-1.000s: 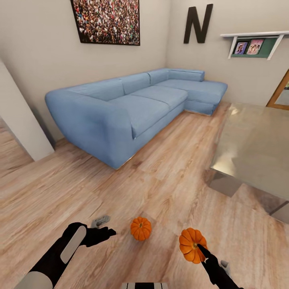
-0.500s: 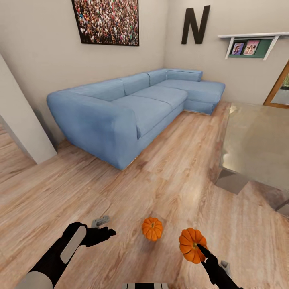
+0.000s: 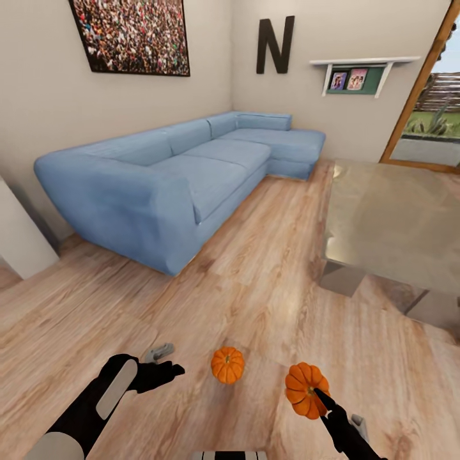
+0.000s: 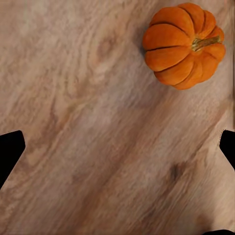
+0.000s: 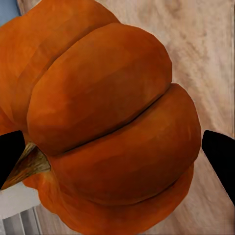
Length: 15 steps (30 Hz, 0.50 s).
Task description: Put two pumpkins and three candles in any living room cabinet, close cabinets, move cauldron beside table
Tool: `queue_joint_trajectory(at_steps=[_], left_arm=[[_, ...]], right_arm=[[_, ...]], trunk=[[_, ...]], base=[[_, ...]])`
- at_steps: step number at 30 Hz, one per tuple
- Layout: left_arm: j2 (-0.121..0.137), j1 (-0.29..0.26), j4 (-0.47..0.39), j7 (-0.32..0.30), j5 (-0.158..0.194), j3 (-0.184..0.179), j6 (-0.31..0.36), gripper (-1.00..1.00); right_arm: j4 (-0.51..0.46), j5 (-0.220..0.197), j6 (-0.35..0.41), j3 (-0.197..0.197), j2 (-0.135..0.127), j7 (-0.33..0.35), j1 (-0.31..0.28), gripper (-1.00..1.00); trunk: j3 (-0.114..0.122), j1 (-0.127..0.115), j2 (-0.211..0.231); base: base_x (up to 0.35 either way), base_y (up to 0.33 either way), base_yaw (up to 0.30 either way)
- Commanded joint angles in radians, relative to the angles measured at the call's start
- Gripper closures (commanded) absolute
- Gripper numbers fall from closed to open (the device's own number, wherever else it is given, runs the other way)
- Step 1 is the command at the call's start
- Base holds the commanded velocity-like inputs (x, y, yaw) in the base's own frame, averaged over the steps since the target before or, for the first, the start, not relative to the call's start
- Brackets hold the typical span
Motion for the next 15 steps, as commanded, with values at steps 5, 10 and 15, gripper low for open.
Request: queue_joint_trajectory(at_steps=[5,10,15], left_arm=[[0.001,0.000,-0.002,0.010,0.011,-0.003,0.002,-1.00],[0.001,0.000,-0.002,0.010,0.011,-0.002,0.002,-1.00],[0.001,0.000,-0.002,0.010,0.011,-0.002,0.002,-1.00]], right_arm=[[0.002,-0.011,0.010,0.005,0.000,0.003,-0.001,1.00],[0.002,-0.011,0.010,0.005,0.000,0.003,-0.001,1.00],[0.002,-0.011,0.010,0.005,0.000,0.003,-0.001,1.00]], trunk=[[0.003,0.000,0.000],[0.006,0.000,0.000],[0.010,0.000,0.000]], base=[[0.000,0.000,-0.260],[0.035,0.008,-0.260],[0.160,0.105,-0.260]])
